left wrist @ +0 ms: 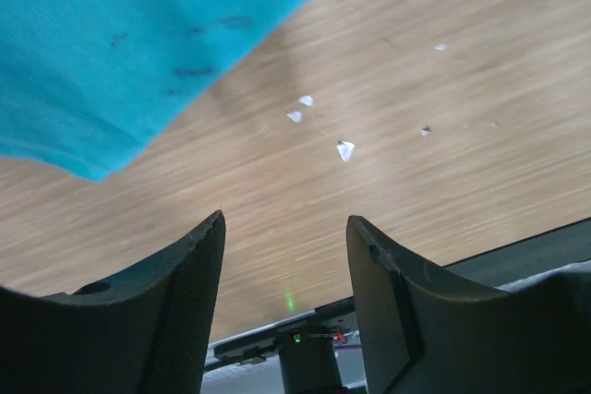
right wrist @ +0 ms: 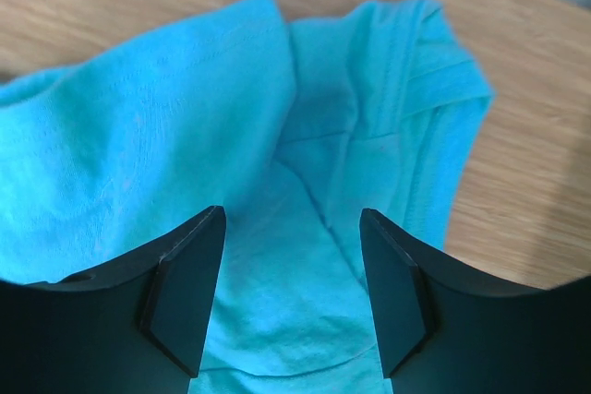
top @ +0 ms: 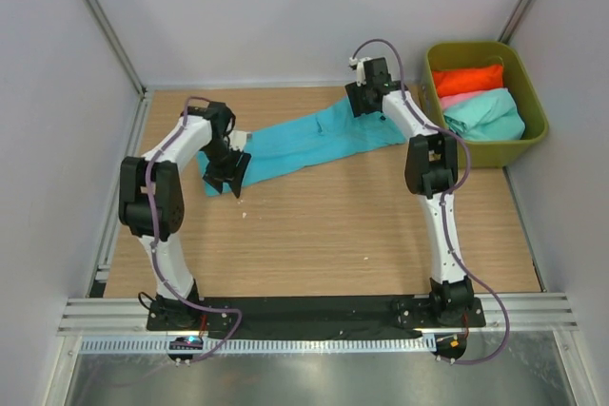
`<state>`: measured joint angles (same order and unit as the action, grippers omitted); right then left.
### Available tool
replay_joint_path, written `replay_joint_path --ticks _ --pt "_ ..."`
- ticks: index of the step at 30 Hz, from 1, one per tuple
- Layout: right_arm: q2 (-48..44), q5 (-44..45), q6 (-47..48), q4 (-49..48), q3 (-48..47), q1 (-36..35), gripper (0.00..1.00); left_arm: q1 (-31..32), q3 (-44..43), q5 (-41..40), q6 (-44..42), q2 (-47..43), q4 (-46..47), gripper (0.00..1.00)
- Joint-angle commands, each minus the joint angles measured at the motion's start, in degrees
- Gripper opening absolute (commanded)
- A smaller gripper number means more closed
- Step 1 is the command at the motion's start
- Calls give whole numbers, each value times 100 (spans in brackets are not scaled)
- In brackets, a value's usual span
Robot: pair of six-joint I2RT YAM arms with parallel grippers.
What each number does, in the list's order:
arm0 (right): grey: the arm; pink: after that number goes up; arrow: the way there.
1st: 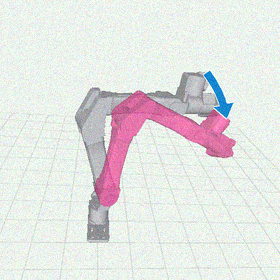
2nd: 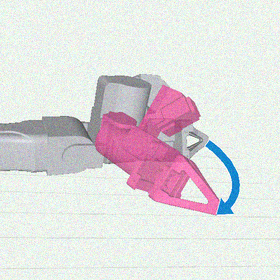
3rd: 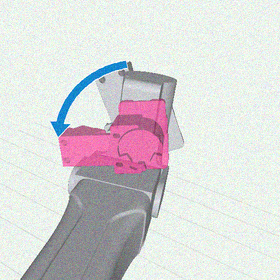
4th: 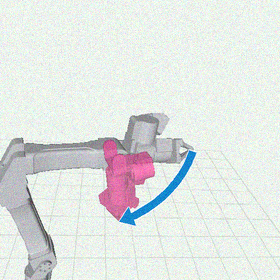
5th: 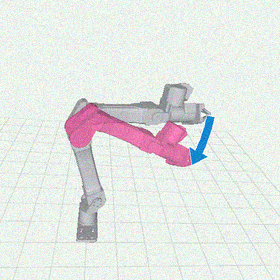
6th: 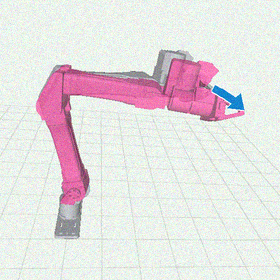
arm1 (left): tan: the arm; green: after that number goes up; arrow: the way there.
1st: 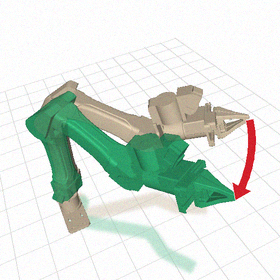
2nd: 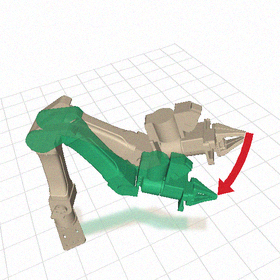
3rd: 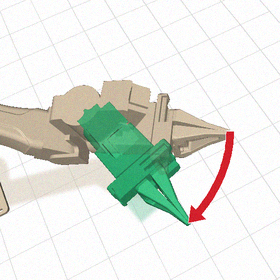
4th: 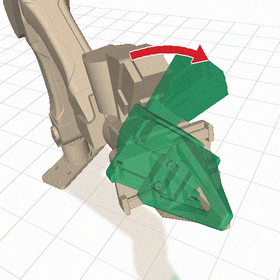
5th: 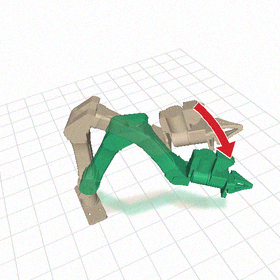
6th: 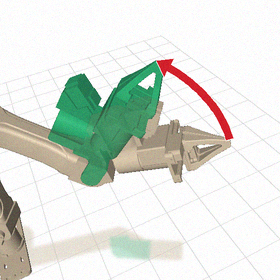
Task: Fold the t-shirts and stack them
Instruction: Fold the tshirt
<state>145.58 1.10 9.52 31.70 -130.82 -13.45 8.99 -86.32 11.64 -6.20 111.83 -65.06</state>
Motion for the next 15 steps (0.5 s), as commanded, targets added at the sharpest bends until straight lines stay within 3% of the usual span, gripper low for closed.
replay_joint_path --ticks 1,5,10,15 --pt "-766 399 -37 -384 -269 -70 67 242 -86 -399 -48 -837 81 57" --pt "-1671 461 -738 -174 345 26 67 340 -253 -873 -452 -1023 98 58" --pt "-2760 -495 -2207 178 1872 229 68 340 -218 -1567 -1215 -856 607 58" --pt "-2983 -1463 -3078 152 2825 396 68 340 -130 -1744 -1911 -566 1091 59"
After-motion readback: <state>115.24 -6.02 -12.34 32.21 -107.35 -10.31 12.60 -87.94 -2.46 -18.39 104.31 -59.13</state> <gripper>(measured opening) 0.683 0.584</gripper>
